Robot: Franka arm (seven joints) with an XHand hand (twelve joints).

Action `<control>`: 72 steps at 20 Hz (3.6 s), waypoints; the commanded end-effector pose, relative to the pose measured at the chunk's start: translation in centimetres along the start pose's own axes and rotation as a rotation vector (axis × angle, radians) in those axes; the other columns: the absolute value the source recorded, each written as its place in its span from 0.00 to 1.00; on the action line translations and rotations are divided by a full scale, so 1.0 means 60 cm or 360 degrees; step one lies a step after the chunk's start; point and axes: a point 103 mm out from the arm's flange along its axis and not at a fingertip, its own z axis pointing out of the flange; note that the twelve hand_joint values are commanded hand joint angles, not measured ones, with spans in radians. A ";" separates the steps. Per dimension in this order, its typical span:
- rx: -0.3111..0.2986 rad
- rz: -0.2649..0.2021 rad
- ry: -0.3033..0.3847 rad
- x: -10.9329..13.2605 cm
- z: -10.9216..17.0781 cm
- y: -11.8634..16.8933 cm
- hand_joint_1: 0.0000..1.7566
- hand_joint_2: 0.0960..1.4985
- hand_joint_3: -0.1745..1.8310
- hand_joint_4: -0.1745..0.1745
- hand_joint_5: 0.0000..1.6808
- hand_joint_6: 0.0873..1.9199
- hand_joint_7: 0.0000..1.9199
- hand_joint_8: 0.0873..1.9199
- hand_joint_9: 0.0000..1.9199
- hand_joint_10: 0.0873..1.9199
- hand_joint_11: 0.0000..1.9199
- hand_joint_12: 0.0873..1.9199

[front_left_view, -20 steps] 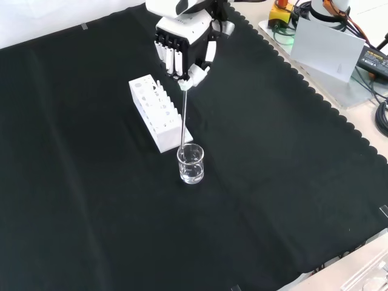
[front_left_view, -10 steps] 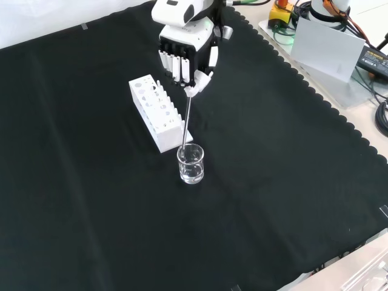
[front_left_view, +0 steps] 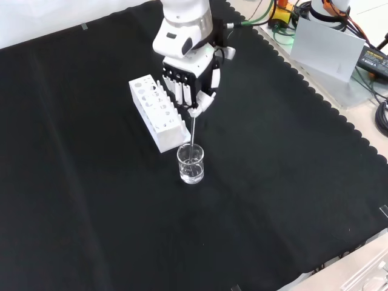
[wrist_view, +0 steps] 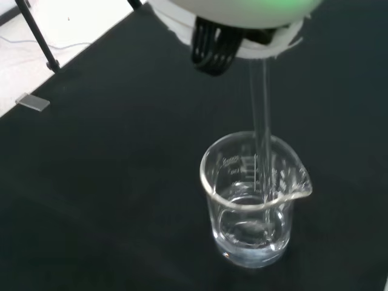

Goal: Stir in the beaker to the left of the white test tube rack with the glass rod.

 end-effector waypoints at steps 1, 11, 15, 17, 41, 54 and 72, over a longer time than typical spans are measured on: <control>0.0021 -0.0033 -0.0011 0.033 0.015 0.000 0.75 0.43 0.40 0.00 0.82 0.05 0.62 0.54 0.79 0.44 0.83 0.28; 0.0013 -0.0077 -0.0066 0.070 -0.006 0.027 0.75 0.43 0.40 0.00 0.82 0.04 0.62 0.54 0.79 0.44 0.83 0.28; 0.0015 -0.0091 -0.0065 0.058 -0.014 0.051 0.75 0.43 0.40 0.00 0.82 0.04 0.62 0.54 0.79 0.44 0.83 0.28; 0.0024 -0.0098 -0.0060 0.045 -0.017 0.064 0.75 0.43 0.40 0.00 0.82 0.04 0.62 0.54 0.79 0.44 0.83 0.28; 0.0090 0.0006 -0.0086 0.029 -0.014 -0.014 0.75 0.43 0.39 0.00 0.82 0.04 0.62 0.54 0.79 0.44 0.83 0.28; 0.0039 -0.0118 -0.0019 0.052 -0.018 0.047 0.75 0.43 0.39 0.00 0.82 0.03 0.62 0.54 0.79 0.44 0.83 0.28; -0.0038 0.0065 -0.0016 0.017 -0.049 0.032 0.75 0.43 0.39 0.00 0.82 0.03 0.62 0.54 0.79 0.44 0.83 0.28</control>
